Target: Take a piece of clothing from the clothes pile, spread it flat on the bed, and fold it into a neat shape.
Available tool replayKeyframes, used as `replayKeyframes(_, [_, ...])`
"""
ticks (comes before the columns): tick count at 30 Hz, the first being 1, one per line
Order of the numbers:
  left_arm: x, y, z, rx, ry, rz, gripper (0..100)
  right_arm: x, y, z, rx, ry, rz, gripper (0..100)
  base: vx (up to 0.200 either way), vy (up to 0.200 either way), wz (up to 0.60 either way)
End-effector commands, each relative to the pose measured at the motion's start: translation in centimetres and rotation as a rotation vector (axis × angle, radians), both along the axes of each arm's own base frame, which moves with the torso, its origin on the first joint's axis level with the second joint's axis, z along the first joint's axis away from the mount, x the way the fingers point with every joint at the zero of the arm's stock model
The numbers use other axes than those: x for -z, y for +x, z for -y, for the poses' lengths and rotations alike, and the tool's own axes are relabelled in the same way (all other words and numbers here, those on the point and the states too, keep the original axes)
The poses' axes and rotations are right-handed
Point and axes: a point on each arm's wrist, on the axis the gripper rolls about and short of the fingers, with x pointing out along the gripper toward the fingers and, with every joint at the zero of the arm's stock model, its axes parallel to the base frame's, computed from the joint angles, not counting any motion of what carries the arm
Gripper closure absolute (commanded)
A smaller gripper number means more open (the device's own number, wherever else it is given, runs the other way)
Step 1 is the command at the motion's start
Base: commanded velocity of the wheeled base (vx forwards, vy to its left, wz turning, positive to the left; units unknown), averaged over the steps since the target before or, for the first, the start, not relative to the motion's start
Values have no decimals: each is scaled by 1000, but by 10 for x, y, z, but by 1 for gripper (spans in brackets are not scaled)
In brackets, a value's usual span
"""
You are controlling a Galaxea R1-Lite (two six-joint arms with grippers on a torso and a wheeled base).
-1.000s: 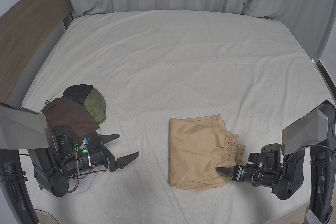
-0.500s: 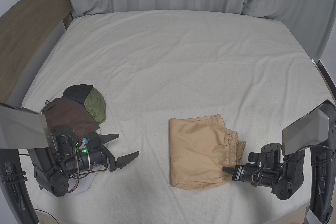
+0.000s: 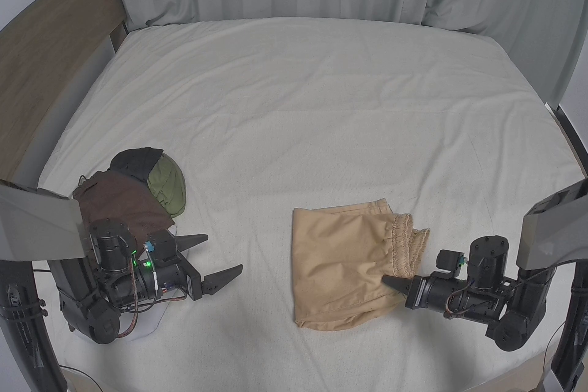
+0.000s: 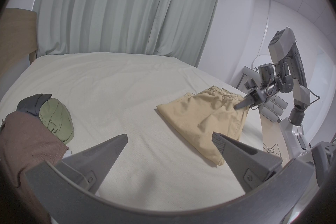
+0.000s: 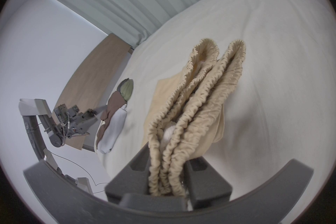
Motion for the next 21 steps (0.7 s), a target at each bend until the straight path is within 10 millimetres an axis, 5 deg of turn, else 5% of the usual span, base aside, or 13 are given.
replayKeyframes(1, [-1, 0, 0, 0, -1, 3, 0, -20, -5, -5, -27, 32, 64, 100, 0, 0, 0])
replayKeyframes(21, [-5, 0, -1, -2, -4, 16, 0, -30, -7, -11, -50, 54, 107, 100, 0, 0, 0])
